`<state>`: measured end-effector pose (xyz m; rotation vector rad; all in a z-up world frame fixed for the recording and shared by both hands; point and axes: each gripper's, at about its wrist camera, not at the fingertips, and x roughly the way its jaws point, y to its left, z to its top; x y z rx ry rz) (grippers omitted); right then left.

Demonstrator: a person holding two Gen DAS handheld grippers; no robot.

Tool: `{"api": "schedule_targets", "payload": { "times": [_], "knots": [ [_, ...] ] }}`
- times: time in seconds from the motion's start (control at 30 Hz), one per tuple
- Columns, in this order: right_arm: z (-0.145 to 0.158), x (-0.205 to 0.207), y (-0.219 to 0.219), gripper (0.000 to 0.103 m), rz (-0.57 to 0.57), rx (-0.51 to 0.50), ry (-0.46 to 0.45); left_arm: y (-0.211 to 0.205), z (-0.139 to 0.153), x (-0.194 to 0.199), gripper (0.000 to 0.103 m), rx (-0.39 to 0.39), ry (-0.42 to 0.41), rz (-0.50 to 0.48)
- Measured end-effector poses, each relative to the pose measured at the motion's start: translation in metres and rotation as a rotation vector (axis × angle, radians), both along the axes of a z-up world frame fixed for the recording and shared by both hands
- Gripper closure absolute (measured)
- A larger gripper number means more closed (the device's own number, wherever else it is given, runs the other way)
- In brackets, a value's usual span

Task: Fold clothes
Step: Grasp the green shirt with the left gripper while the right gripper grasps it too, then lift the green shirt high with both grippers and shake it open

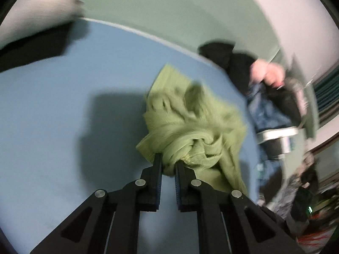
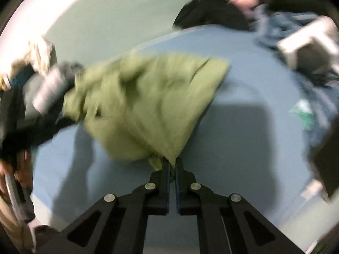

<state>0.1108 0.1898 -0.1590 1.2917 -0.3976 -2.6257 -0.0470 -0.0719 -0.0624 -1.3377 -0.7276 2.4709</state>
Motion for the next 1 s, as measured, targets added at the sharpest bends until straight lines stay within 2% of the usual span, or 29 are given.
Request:
{"api": "schedule_targets", "payload": {
  "times": [0.07, 0.1, 0.2, 0.27, 0.37, 0.43, 0.5, 0.53, 0.57, 0.67, 0.73, 0.87, 1.0],
  "knots": [
    [0.042, 0.025, 0.016, 0.100, -0.021, -0.005, 0.106, -0.019, 0.042, 0.026, 0.098, 0.019, 0.091, 0.052],
    [0.062, 0.033, 0.020, 0.100, -0.020, 0.001, 0.153, -0.027, 0.069, 0.036, 0.103, 0.025, 0.154, 0.078],
    [0.134, 0.068, 0.023, 0.100, 0.004, -0.013, 0.342, -0.045, 0.152, 0.060, 0.103, 0.033, 0.336, 0.136],
    [0.173, 0.068, 0.022, 0.100, 0.019, -0.025, 0.432, -0.047, 0.206, 0.078, 0.103, 0.020, 0.455, 0.132],
    [0.224, 0.057, -0.002, 0.100, 0.039, -0.035, 0.537, -0.055, 0.252, 0.108, 0.103, -0.047, 0.520, 0.136],
    [0.244, 0.052, -0.012, 0.100, 0.051, -0.036, 0.581, -0.043, 0.254, 0.113, 0.102, -0.108, 0.528, 0.104],
    [0.259, 0.055, -0.016, 0.100, 0.065, -0.038, 0.616, -0.014, 0.239, 0.110, 0.084, -0.157, 0.507, 0.034],
    [0.267, 0.058, -0.018, 0.099, 0.070, -0.041, 0.635, -0.002, 0.227, 0.109, 0.043, -0.180, 0.480, -0.006],
    [0.275, 0.061, -0.020, 0.099, 0.072, -0.045, 0.654, 0.011, 0.215, 0.108, 0.013, -0.197, 0.461, -0.039],
    [0.299, 0.074, -0.027, 0.099, 0.097, -0.040, 0.719, 0.049, 0.187, 0.101, 0.013, -0.209, 0.442, -0.113],
    [0.313, 0.088, -0.026, 0.099, 0.114, -0.020, 0.759, 0.069, 0.180, 0.098, 0.013, -0.188, 0.450, -0.151],
    [0.329, 0.111, -0.033, 0.099, 0.133, 0.013, 0.821, 0.097, 0.187, 0.102, 0.013, -0.154, 0.519, -0.217],
    [0.326, 0.115, -0.049, 0.099, 0.199, 0.031, 0.805, 0.111, 0.197, 0.126, 0.013, -0.138, 0.612, -0.308]
  ]
}}
